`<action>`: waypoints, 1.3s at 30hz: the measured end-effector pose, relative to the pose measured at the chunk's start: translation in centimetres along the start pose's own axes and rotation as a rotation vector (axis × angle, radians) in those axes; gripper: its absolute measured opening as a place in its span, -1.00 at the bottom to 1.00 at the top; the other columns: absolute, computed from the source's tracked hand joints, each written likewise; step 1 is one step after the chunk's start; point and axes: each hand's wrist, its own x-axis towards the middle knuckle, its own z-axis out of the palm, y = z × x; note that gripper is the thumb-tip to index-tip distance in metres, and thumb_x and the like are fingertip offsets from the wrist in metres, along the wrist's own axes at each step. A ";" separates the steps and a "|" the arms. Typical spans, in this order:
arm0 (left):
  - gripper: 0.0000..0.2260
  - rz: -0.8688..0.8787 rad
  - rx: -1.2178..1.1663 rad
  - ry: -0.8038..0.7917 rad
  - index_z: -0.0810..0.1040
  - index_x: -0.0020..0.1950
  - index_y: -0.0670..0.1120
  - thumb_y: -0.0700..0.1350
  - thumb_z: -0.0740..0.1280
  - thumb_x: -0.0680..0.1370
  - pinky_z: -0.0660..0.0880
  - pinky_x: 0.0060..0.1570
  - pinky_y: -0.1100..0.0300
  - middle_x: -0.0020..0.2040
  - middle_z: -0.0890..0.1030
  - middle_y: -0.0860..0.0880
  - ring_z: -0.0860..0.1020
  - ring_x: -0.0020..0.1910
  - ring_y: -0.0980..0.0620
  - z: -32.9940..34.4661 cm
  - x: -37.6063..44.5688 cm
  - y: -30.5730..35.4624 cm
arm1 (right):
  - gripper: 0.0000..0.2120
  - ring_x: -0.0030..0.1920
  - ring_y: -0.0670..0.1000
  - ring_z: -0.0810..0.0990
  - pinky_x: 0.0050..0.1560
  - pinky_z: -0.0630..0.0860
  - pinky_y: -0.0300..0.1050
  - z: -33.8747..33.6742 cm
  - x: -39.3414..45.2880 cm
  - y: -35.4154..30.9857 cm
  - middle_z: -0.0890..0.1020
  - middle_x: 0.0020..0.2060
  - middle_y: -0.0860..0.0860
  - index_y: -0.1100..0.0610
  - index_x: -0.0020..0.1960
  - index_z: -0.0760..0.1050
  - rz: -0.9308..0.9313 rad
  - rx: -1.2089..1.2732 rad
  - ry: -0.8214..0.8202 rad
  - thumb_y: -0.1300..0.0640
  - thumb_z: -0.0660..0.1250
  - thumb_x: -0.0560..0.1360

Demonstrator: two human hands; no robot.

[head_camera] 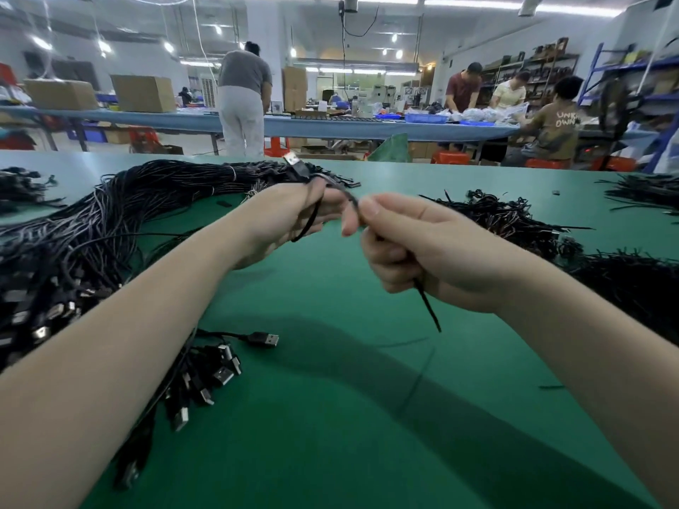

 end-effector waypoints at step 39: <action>-0.62 -0.105 -0.428 0.020 0.55 0.16 -0.16 0.04 0.04 0.68 0.51 -0.19 0.28 -0.21 0.69 0.05 0.63 -0.27 0.15 3.4 -0.5 1.4 | -0.71 -0.51 -0.07 0.41 -0.43 0.42 -0.23 0.5 1.1 1.5 0.43 -0.51 -0.11 0.06 -0.15 0.57 0.101 -0.253 0.305 0.05 0.14 0.64</action>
